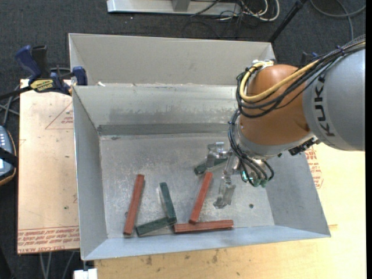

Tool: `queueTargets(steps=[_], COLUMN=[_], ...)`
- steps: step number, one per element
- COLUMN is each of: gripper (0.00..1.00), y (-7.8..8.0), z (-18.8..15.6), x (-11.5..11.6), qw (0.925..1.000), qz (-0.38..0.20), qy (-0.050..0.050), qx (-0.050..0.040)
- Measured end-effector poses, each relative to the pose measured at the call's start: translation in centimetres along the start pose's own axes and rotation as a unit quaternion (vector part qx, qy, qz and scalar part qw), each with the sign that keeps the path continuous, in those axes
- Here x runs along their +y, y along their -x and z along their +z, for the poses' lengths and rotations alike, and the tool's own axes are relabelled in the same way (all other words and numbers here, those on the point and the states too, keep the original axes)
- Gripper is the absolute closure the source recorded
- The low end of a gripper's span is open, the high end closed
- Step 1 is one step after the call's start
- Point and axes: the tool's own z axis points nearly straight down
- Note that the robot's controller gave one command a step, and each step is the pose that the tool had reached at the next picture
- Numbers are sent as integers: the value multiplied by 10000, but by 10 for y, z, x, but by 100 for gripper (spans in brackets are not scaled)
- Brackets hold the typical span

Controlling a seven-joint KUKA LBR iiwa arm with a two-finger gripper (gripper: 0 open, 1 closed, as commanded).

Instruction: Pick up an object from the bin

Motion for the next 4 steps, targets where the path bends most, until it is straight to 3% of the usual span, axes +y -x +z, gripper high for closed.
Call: queueTargets(steps=[1, 2, 3, 4], gripper=[0, 0, 0, 0], y=[2, 28, 11, 63], z=[-3, 45, 123, 94], x=[0, -11, 3, -17], qw=[10000, 9960, 9737, 9517], qz=[7, -889, -2278, -3070], qy=[1, -4, -5, -9], qx=[-34, -51, -26, -41])
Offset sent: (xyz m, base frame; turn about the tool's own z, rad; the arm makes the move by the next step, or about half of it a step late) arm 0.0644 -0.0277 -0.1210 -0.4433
